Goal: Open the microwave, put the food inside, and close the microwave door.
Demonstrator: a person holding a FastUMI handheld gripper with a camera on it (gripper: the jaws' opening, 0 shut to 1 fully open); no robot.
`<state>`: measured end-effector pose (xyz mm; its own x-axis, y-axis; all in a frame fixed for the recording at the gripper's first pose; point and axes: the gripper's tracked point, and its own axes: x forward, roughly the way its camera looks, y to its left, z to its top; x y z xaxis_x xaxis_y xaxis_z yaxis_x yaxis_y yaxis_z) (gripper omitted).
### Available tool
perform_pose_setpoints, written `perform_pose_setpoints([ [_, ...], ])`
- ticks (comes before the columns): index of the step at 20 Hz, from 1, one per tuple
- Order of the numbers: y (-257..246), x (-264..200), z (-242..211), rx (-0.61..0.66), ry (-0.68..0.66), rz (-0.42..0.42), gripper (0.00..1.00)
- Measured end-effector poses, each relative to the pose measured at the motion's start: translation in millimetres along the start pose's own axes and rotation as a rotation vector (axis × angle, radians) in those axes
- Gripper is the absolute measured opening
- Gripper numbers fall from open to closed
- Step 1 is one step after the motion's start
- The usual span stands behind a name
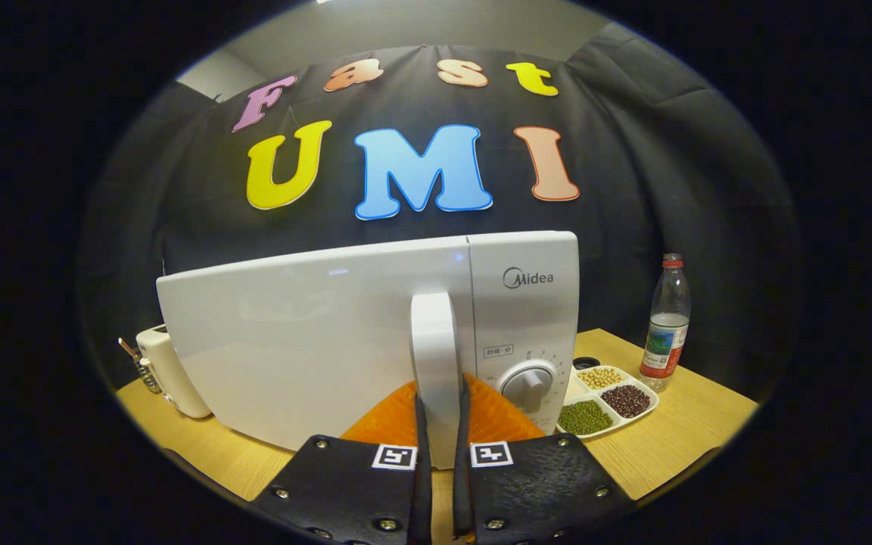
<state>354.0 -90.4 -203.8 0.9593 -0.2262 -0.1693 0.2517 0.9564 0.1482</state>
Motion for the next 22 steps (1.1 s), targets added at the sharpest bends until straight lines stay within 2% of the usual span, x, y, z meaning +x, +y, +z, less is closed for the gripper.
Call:
perform_pose_setpoints([
  [4, 1.7, -2.4, 0.6, 0.037, 0.012, 0.026, 0.12],
  [8, 4.7, -23.6, -2.5, -0.057, -0.014, 0.037, 0.07],
  [12, 21.2, -79.1, -11.8, -0.058, 0.021, 0.116, 0.07],
  [17, 71.8, -163.3, -25.3, -0.093, 0.013, 0.274, 0.07],
  [22, 125.9, -216.6, -39.0, -0.070, 0.010, 0.356, 0.07],
])
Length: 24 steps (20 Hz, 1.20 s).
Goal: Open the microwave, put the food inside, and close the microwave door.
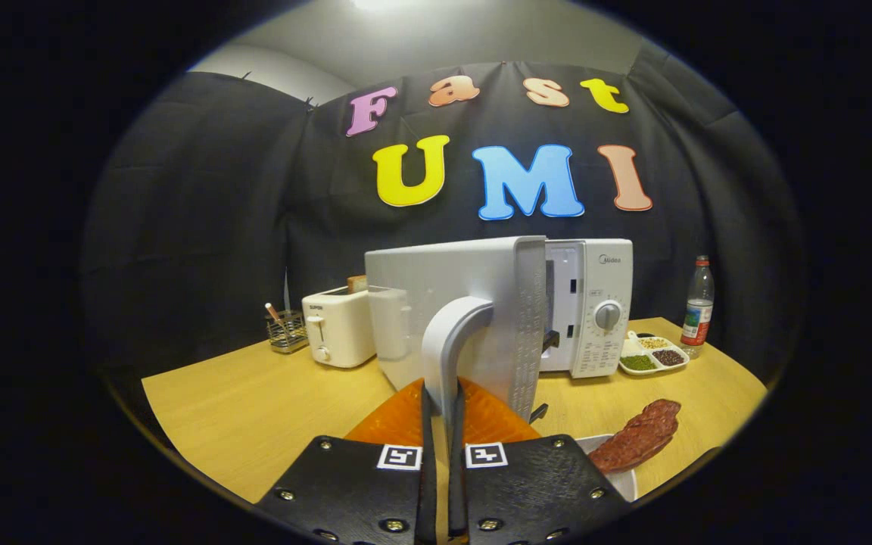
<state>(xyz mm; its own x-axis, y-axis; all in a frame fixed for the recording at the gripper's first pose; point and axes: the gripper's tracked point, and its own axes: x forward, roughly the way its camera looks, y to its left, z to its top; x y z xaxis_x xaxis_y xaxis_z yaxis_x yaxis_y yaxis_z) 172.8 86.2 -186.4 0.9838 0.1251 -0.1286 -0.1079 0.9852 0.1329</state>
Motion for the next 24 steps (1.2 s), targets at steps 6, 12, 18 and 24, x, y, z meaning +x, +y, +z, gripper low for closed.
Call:
perform_pose_setpoints([
  [6, 80.9, -13.8, -7.2, -0.058, -0.015, -0.039, 0.06],
  [12, 136.6, -12.6, -11.1, -0.096, -0.025, -0.110, 0.06],
  [18, 162.4, -8.8, -14.3, -0.096, 0.009, -0.191, 0.06],
  [24, 187.0, -23.0, -15.8, -0.072, 0.035, -0.108, 0.25],
])
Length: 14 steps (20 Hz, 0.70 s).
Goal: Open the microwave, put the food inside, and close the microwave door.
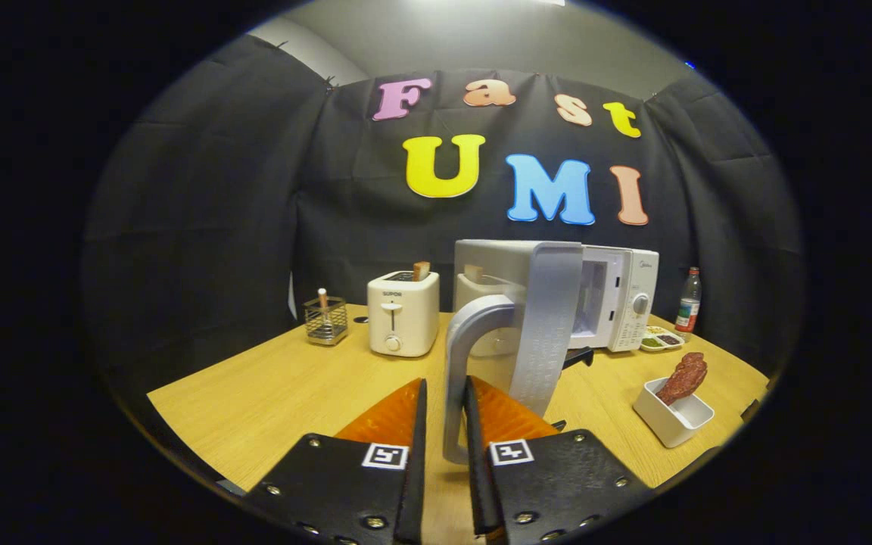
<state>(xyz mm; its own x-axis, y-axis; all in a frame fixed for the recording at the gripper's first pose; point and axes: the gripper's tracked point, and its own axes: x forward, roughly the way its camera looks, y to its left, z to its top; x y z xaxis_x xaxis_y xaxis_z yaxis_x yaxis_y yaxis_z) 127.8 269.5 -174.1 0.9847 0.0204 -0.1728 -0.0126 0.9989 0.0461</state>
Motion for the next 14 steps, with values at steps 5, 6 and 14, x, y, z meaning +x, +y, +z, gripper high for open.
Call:
perform_pose_setpoints([
  [5, 9.1, -39.2, 19.7, 0.025, -0.030, 0.183, 0.68],
  [6, 1.7, -45.3, 25.9, 0.032, -0.043, 0.193, 0.79],
  [14, -98.1, -67.2, 60.9, 0.087, -0.143, 0.193, 0.93],
])
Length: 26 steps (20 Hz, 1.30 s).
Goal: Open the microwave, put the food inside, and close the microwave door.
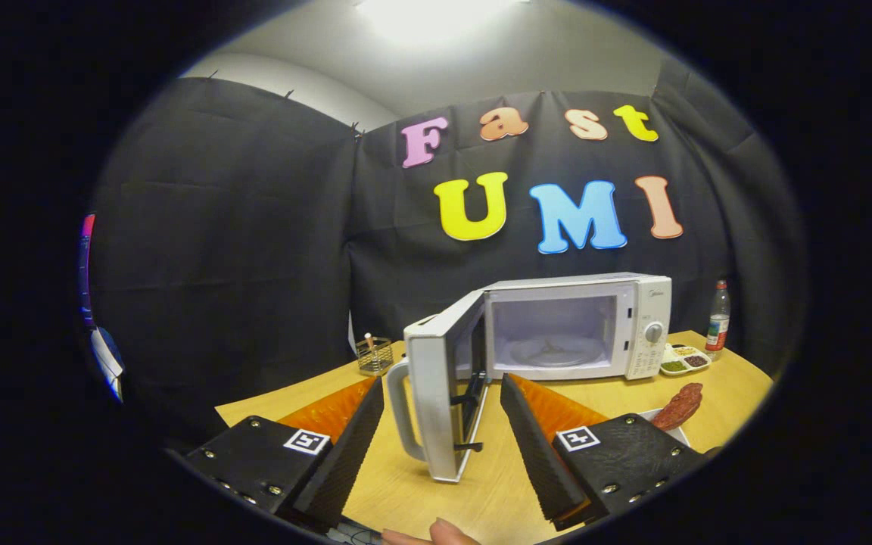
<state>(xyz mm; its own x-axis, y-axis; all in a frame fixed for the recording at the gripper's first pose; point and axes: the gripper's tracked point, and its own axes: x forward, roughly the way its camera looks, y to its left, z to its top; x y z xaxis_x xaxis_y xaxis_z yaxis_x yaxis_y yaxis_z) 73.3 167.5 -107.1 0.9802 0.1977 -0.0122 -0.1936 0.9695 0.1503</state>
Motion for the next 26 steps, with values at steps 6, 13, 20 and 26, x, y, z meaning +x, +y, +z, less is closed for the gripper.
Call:
perform_pose_setpoints([
  [6, -131.5, -8.0, 5.9, -0.026, -0.010, -0.198, 0.93],
  [13, -266.7, -18.2, -41.5, -0.113, 0.073, -0.421, 0.93],
  [20, -305.4, 13.2, -100.7, 0.134, 0.184, -0.337, 0.94],
  [26, -311.7, 37.0, -125.9, 0.414, 0.201, -0.244, 0.73],
])
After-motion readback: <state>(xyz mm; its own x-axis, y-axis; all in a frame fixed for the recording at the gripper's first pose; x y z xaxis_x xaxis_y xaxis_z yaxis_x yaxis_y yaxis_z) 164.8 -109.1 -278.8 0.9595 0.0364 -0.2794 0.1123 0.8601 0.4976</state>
